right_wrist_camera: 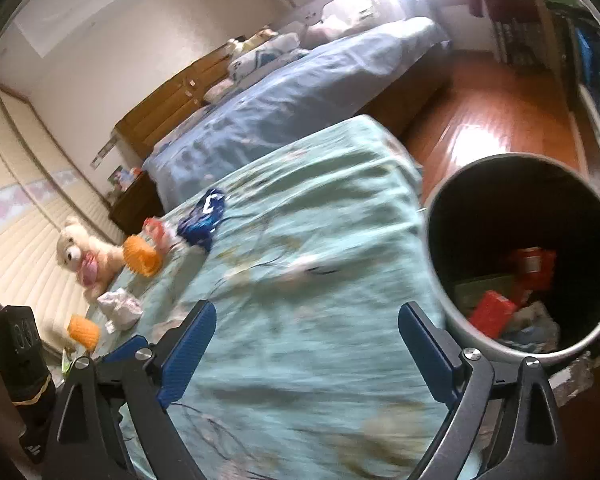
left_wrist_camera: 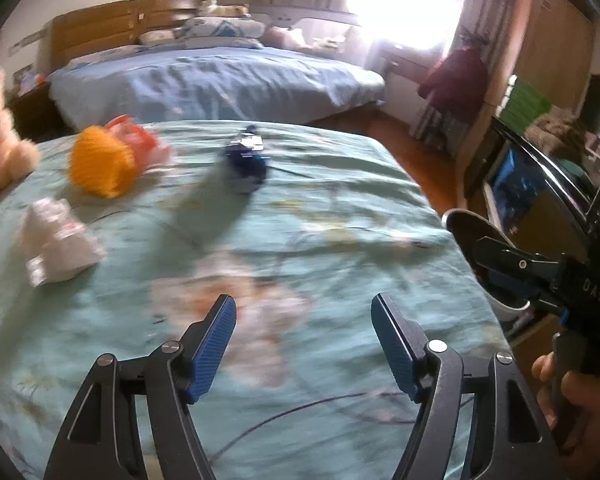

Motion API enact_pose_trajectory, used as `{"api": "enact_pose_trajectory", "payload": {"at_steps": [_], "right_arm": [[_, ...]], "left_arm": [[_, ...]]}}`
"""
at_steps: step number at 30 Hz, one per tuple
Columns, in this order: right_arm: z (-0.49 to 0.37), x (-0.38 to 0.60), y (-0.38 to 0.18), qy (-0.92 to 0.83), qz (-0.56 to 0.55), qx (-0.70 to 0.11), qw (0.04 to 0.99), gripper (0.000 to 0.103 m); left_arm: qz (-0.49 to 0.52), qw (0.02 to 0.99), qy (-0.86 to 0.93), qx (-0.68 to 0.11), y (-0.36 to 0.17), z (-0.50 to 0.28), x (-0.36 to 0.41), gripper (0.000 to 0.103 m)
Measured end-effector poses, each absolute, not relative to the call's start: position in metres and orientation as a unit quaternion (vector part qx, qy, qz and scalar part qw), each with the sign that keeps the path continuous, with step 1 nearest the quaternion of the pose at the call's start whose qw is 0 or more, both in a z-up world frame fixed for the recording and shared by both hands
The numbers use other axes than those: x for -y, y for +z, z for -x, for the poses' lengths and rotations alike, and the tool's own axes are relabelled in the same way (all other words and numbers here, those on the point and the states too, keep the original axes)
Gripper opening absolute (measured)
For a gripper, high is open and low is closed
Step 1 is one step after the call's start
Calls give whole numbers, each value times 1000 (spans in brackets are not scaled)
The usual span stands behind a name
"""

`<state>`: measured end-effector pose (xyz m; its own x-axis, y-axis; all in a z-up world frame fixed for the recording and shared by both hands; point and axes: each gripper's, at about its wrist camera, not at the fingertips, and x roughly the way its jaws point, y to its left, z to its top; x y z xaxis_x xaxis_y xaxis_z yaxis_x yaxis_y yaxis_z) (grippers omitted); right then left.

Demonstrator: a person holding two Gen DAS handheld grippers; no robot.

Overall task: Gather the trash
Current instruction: 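Move both tools back to the bed toward the tissue and blue bag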

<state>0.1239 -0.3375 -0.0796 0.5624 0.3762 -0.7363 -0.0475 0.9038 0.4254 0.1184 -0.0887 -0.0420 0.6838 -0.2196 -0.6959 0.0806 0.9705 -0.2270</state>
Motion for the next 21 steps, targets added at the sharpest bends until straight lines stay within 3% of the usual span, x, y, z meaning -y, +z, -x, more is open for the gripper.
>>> {"api": "enact_pose_trajectory", "payload": {"at_steps": [21], "right_arm": [[-155,231,-96,202,-128,-480,844,94]], "left_arm": [[137,912,20,-386,-45,-93,-5,72]]}}
